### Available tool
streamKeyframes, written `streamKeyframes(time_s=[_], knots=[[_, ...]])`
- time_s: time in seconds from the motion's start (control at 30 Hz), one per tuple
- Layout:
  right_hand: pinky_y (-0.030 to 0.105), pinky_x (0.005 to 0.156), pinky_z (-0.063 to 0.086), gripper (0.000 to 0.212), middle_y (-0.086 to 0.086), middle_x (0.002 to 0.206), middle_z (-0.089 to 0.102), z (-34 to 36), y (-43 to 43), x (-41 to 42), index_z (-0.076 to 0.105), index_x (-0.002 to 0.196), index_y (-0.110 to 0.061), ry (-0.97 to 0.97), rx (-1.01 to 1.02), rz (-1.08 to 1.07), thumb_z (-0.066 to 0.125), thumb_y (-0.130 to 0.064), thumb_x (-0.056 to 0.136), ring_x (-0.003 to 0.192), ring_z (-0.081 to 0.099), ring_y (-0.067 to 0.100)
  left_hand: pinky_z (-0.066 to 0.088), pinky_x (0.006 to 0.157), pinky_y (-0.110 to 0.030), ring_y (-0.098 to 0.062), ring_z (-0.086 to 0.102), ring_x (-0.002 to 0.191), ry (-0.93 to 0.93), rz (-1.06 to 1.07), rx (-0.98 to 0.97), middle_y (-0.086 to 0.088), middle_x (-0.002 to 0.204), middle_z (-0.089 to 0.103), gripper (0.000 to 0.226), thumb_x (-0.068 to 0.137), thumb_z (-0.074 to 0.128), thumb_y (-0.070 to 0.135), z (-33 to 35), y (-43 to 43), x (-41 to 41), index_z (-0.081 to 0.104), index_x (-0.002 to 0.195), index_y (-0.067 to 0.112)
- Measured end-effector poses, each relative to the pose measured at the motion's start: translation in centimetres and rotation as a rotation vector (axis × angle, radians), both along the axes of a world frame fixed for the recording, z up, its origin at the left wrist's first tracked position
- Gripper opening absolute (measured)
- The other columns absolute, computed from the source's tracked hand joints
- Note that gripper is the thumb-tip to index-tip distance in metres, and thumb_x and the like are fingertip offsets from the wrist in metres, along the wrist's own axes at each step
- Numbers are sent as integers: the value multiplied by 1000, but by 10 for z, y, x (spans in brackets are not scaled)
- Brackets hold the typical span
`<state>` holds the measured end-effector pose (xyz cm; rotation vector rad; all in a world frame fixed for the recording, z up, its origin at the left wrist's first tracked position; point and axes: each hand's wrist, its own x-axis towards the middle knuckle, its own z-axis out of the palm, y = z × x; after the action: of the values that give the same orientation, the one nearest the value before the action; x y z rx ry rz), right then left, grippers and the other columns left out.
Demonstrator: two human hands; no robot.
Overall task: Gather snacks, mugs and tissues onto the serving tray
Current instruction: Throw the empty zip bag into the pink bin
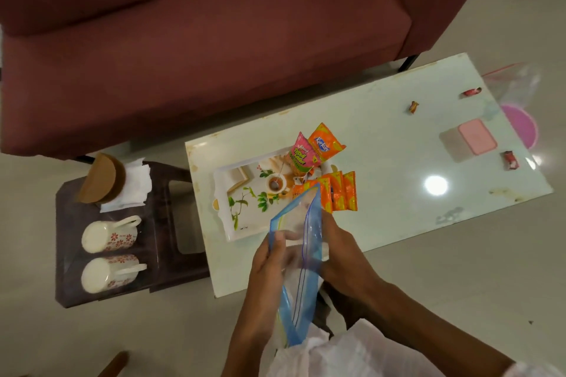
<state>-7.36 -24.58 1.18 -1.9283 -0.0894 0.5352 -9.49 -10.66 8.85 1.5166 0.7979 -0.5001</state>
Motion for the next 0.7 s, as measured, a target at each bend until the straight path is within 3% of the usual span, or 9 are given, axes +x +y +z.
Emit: streamKeyframes(time_s=[0.13, 0.23, 0.3, 0.37, 0.43, 0.53, 0.6, 0.7], knots=[[7, 67, 50, 48, -25, 93, 60, 16, -13, -3, 47, 115, -26, -52, -10, -205, 73, -37, 77, 77, 65, -4, 47, 80, -11, 2, 62, 110, -137, -170, 69, 21, 114, 69, 58, 74, 38, 82, 3, 0, 0, 64, 112, 46], [13, 64, 49, 25, -19, 84, 63, 26, -30, 1, 56, 102, -23, -64, -26, -428, 71, -14, 85, 71, 65, -5, 48, 82, -8, -7, 55, 124, -159, -25, 85, 12, 130, 63, 59, 82, 38, 70, 3, 11, -10, 62, 124, 37], [22, 72, 54, 22, -7, 90, 69, 33, -42, 5, 61, 104, -17, -43, 91, -608, 65, -2, 88, 82, 67, 6, 45, 99, -27, -15, 52, 130, -78, 66, 60, 8, 136, 59, 68, 78, 42, 69, 1, 17, -20, 58, 132, 32], [30, 74, 58, 38, -2, 99, 72, 47, -52, 5, 64, 110, -27, -25, 260, -749, 62, 3, 88, 93, 69, 15, 44, 101, -43, -21, 51, 130, 71, 82, -24, 6, 139, 55, 75, 72, 50, 69, 2, 17, -25, 53, 138, 33], [25, 70, 58, 43, -6, 102, 73, 60, -57, 3, 67, 108, -37, 0, 414, -839, 62, 0, 87, 95, 70, 12, 50, 87, -42, -26, 54, 127, 178, 110, -208, 2, 139, 55, 71, 74, 54, 63, 5, 6, -24, 53, 138, 32], [24, 72, 56, 36, -1, 104, 74, 68, -54, -7, 69, 110, -30, 91, 560, -892, 58, -4, 88, 96, 71, 15, 56, 78, -40, -27, 61, 121, 167, 119, -426, -1, 133, 63, 64, 76, 55, 57, 9, -23, -16, 56, 135, 30], [27, 71, 56, 29, 4, 100, 75, 68, -50, -18, 72, 104, -24, 171, 593, -920, 52, -7, 91, 93, 71, 20, 58, 84, -46, -25, 65, 113, 108, 108, -499, -2, 124, 68, 52, 85, 55, 51, 11, -44, -7, 62, 128, 24], [31, 74, 57, 24, 12, 103, 74, 71, -49, -29, 72, 107, -15, 332, 729, -909, 55, -14, 90, 91, 72, 23, 50, 99, -55, -27, 64, 103, 5, 17, -485, -19, 118, 66, 34, 100, 48, 26, 15, -71, 9, 64, 126, 13]])
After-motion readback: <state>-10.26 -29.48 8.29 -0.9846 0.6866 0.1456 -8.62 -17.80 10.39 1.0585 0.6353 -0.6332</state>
